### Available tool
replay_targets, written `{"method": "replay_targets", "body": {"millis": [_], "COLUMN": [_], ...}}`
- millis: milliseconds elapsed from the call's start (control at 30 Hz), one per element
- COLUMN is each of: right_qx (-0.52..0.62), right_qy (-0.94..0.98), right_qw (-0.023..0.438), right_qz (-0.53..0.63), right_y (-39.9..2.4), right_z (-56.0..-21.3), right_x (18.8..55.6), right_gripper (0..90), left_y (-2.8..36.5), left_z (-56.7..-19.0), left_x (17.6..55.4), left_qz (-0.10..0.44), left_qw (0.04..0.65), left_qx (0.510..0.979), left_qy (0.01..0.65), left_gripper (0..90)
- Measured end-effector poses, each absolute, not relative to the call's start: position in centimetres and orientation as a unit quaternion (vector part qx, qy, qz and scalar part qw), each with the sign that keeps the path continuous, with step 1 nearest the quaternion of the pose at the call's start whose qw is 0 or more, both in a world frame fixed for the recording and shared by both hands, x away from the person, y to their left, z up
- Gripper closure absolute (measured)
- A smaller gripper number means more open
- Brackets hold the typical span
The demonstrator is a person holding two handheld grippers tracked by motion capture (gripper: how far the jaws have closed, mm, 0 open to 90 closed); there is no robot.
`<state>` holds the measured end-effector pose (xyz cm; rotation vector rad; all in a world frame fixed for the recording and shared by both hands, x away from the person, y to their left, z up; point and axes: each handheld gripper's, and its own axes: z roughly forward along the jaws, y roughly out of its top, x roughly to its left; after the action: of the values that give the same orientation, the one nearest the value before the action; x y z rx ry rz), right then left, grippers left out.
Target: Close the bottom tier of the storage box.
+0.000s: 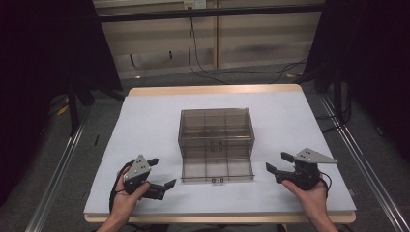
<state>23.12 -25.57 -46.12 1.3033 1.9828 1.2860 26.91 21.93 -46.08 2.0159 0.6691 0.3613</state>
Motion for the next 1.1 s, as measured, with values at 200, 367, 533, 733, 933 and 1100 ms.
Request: {"method": "replay_targets", "body": {"millis": [200, 367, 533, 733, 933, 1100], "right_qx": [0.472, 0.470, 0.456, 0.435, 0.418, 0.408], "right_qy": [0.715, 0.714, 0.725, 0.735, 0.744, 0.750], "right_qw": [0.209, 0.210, 0.187, 0.151, 0.136, 0.128], "right_qz": [0.472, 0.474, 0.481, 0.498, 0.503, 0.505], "right_y": [-25.4, -25.4, -25.1, -24.5, -23.9, -23.5], "right_z": [-46.0, -46.0, -45.8, -45.7, -45.6, -45.5], "right_x": [22.9, 22.8, 22.5, 22.3, 22.1, 22.0], "right_gripper": [23.9, 30.2, 46.2, 63.8, 79.0, 87.6], "left_y": [21.9, 21.9, 21.9, 21.9, 21.9, 21.9], "left_z": [-46.0, -46.1, -46.0, -46.0, -46.0, -46.0], "left_x": [26.9, 27.0, 26.9, 26.9, 26.9, 26.9], "left_qz": [0.150, 0.144, 0.146, 0.146, 0.148, 0.149], "left_qw": [0.470, 0.477, 0.475, 0.477, 0.475, 0.475], "left_qx": [0.824, 0.821, 0.823, 0.822, 0.824, 0.824], "left_qy": [0.279, 0.279, 0.274, 0.275, 0.272, 0.272], "left_gripper": [2.3, 2.3, 2.4, 2.4, 2.5, 2.5]}}
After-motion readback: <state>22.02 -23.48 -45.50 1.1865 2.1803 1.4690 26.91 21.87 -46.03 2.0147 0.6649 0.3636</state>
